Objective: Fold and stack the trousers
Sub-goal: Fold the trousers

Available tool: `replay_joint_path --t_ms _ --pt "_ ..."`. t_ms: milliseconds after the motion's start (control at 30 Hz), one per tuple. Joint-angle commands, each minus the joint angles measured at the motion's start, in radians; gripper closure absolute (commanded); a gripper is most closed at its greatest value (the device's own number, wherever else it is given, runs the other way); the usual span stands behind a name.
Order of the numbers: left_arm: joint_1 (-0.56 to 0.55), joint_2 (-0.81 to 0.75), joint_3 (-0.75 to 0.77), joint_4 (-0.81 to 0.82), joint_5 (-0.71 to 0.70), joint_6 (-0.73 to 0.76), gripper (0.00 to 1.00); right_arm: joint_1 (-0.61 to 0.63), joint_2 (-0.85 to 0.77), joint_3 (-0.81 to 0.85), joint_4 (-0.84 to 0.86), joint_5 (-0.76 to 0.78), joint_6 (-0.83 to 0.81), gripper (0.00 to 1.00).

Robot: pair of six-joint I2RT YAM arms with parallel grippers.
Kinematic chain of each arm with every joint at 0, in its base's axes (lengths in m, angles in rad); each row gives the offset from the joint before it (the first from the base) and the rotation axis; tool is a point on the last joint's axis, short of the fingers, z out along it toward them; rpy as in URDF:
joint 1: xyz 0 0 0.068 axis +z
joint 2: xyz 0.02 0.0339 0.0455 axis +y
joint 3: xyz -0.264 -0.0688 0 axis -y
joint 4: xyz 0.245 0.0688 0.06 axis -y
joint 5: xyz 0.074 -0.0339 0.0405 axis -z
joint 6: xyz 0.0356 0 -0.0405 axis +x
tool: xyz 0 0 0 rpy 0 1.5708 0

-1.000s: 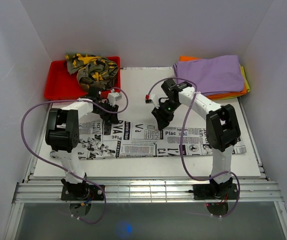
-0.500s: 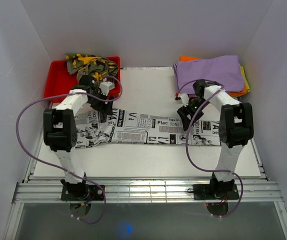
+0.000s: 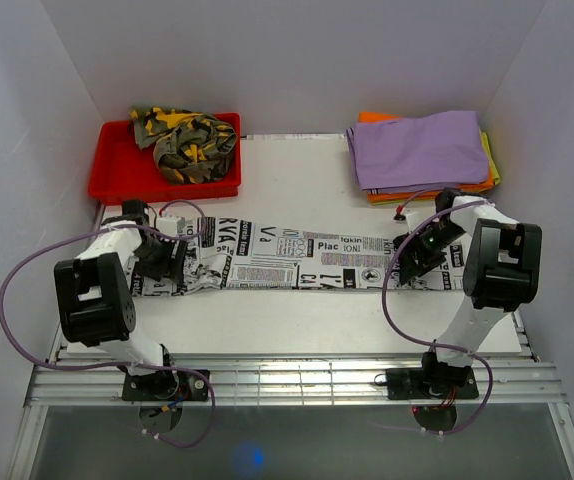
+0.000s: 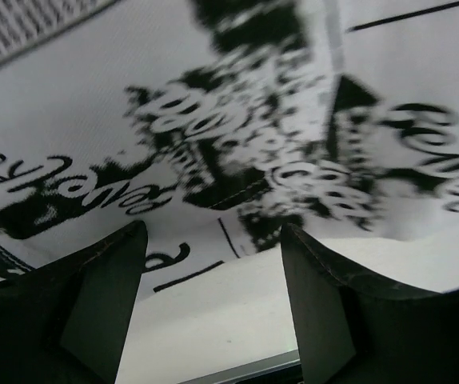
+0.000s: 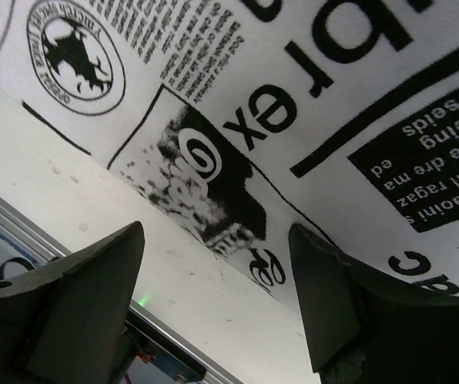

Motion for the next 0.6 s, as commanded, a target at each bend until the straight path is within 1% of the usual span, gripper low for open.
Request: replay_joint_path --t_ms 0,67,133,233,267,367,467,567 --pt "0.066 0.028 -0.05 0.058 -0.111 -0.008 0.22 -0.081 0.067 -0.016 0.118 0.033 0.039 0.21" --pt "0.097 0.081 -0.05 0.08 -0.139 0.041 0.23 -0.101 0.032 0.005 0.111 -0.036 0.068 0.21" --pt "0.114 0.1 -0.038 0.083 -0.139 0.08 0.24 -0.122 -0.014 0.068 0.085 -0.09 0.129 0.21" --pt "0.114 0.103 -0.012 0.078 -0.091 0.103 0.24 -0.179 -0.097 0.157 0.066 -0.135 0.212 0.2" --pt "0.114 0.106 -0.001 0.078 -0.081 0.104 0.24 -0.209 -0.126 0.17 0.077 -0.126 0.226 0.2" --pt "0.114 0.135 0.04 0.066 -0.059 0.097 0.24 -0.246 -0.146 0.184 0.133 -0.038 0.278 0.21" --pt "0.114 0.158 0.057 0.06 -0.053 0.1 0.24 -0.289 -0.121 0.179 0.178 0.067 0.285 0.22" --pt "0.114 0.155 0.059 0.058 -0.056 0.106 0.24 -0.302 -0.083 0.158 0.196 0.118 0.266 0.24"
